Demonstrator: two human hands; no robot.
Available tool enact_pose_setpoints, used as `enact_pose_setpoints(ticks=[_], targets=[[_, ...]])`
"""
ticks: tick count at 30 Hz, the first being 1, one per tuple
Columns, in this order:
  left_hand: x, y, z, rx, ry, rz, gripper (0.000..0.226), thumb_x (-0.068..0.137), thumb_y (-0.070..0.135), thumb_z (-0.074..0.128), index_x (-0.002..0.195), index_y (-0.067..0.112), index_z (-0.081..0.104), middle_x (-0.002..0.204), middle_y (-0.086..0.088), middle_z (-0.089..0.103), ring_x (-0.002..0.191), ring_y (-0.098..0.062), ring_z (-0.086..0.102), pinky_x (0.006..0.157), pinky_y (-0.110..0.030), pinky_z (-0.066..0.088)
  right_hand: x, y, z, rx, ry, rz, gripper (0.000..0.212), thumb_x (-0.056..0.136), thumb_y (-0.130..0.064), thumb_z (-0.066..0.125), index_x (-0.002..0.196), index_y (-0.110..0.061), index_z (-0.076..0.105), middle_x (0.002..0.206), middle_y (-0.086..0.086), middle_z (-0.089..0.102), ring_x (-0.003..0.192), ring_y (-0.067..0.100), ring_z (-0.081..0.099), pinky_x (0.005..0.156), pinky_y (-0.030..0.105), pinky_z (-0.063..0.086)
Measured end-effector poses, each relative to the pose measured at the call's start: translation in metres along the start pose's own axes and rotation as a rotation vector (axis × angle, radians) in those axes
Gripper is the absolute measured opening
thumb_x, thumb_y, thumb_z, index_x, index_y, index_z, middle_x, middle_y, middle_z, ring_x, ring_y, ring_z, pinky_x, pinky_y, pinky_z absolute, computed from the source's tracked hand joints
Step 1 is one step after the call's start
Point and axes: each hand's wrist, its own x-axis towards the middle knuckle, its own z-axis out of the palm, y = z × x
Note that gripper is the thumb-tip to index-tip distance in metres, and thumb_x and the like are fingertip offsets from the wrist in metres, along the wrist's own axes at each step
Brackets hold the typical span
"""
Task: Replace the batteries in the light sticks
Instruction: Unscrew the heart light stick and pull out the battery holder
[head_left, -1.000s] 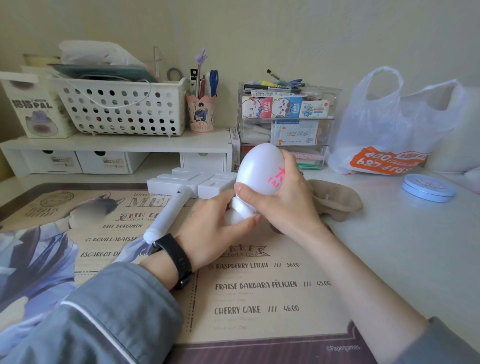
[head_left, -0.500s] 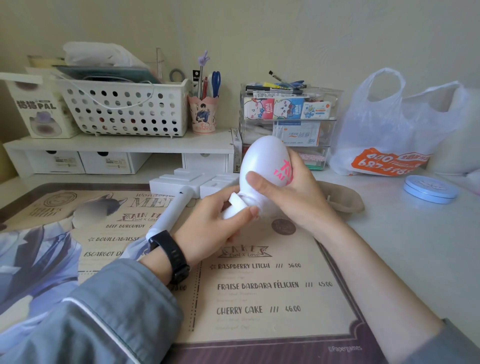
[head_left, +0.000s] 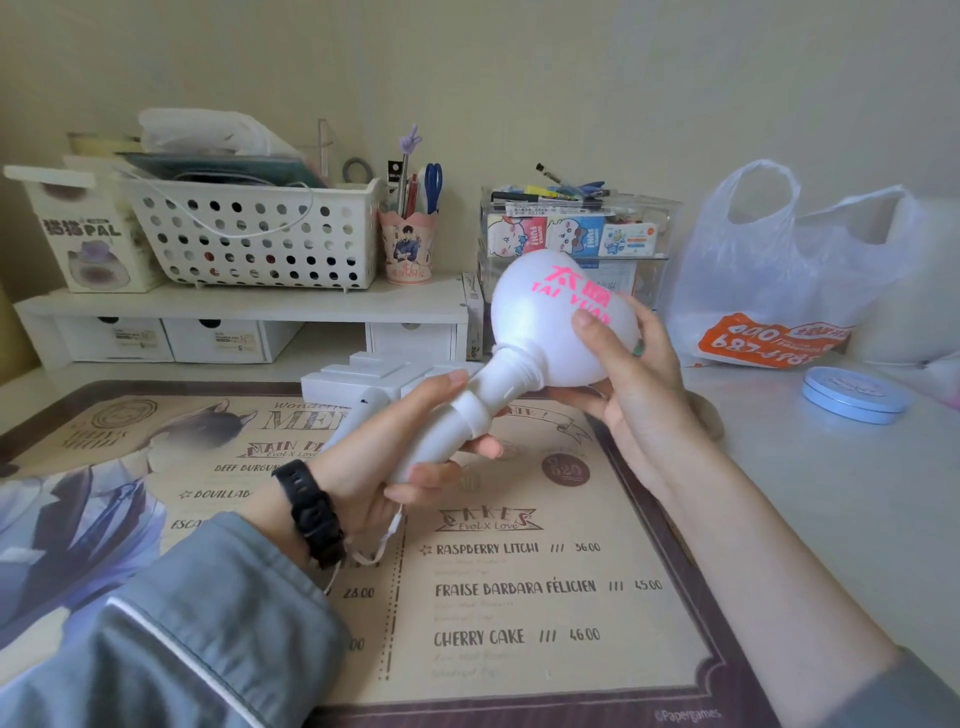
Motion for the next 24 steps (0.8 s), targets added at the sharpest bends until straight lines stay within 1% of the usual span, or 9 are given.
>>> enact_pose_setpoints(ticks=[2,4,7,11,13,16,18,21,24], targets=[[-0.001,0.000,-0.002,-0.008,-0.033,-0.021,0.045,0.083,0.047,0.052,0.112,0.012,0.052,0.076,-0.006,0.061,0.030,-0.002,0.027,0.033,-0.011,0.009,-0.001,0.001,0.001,-0.068,0.066,-0.063,0.070,0.071,-0.035,0.081,0.131,-0.024,0.047,0.125,0.004,0.058,0.102,0.021,0.067,0.071,0.049,0.059],[-0.001,0.000,-0.005,-0.031,-0.080,-0.031,0.047,0.083,0.048,0.056,0.114,0.013,0.053,0.077,-0.005,0.059,0.030,-0.002,0.028,0.032,-0.009,0.012,0.000,0.003,0.003,-0.055,0.078,-0.080,0.065,0.072,-0.033,0.080,0.128,-0.022,0.049,0.121,0.006,0.061,0.100,0.022,0.068,0.071,0.051,0.059],[-0.001,0.002,-0.009,-0.024,-0.107,-0.045,0.045,0.081,0.048,0.056,0.112,0.014,0.058,0.077,-0.004,0.057,0.031,-0.001,0.027,0.031,-0.008,0.012,0.001,0.001,0.002,-0.066,0.079,-0.090,0.071,0.064,-0.040,0.081,0.125,-0.019,0.052,0.117,0.005,0.064,0.100,0.022,0.068,0.075,0.053,0.058],[-0.001,0.003,-0.010,-0.086,-0.116,-0.115,0.043,0.085,0.047,0.051,0.107,0.011,0.059,0.072,-0.001,0.054,0.029,0.001,0.026,0.031,-0.010,0.007,0.003,-0.001,-0.002,-0.067,0.075,-0.092,0.073,0.064,-0.035,0.086,0.125,-0.016,0.052,0.118,0.007,0.063,0.100,0.022,0.069,0.080,0.052,0.057],[0.000,0.004,-0.011,-0.126,-0.134,-0.151,0.044,0.082,0.047,0.058,0.105,0.010,0.062,0.070,-0.001,0.053,0.029,0.001,0.026,0.030,-0.010,0.006,0.004,-0.002,-0.004,-0.068,0.068,-0.102,0.071,0.064,-0.034,0.086,0.124,-0.017,0.052,0.118,0.008,0.064,0.101,0.023,0.069,0.080,0.050,0.057],[0.000,0.007,-0.012,-0.159,-0.157,-0.182,0.046,0.072,0.043,0.067,0.102,0.008,0.065,0.068,0.000,0.052,0.027,0.002,0.027,0.029,-0.009,0.006,0.007,-0.003,-0.008,-0.095,0.062,-0.104,0.069,0.063,-0.037,0.082,0.122,-0.019,0.052,0.119,0.009,0.064,0.101,0.025,0.069,0.076,0.044,0.059],[0.001,0.007,-0.012,-0.189,-0.185,-0.204,0.048,0.066,0.042,0.073,0.099,0.008,0.069,0.067,-0.001,0.051,0.027,0.002,0.028,0.029,-0.007,0.008,0.008,-0.003,-0.010,-0.118,0.068,-0.116,0.068,0.062,-0.039,0.082,0.120,-0.021,0.053,0.119,0.009,0.064,0.101,0.027,0.068,0.076,0.044,0.058],[0.001,0.007,-0.015,-0.238,-0.273,-0.239,0.053,0.057,0.038,0.086,0.097,0.007,0.071,0.068,-0.001,0.050,0.026,0.001,0.031,0.026,-0.008,0.011,0.010,-0.004,-0.012,-0.105,0.073,-0.136,0.069,0.059,-0.041,0.082,0.118,-0.021,0.054,0.119,0.010,0.064,0.102,0.028,0.068,0.081,0.047,0.057],[0.003,0.007,-0.018,-0.296,-0.382,-0.262,0.051,0.059,0.037,0.085,0.097,0.006,0.070,0.066,-0.001,0.049,0.026,0.001,0.035,0.025,-0.009,0.011,0.011,-0.002,-0.011,-0.089,0.051,-0.148,0.074,0.057,-0.042,0.083,0.121,-0.019,0.053,0.121,0.011,0.063,0.102,0.027,0.068,0.079,0.045,0.058]])
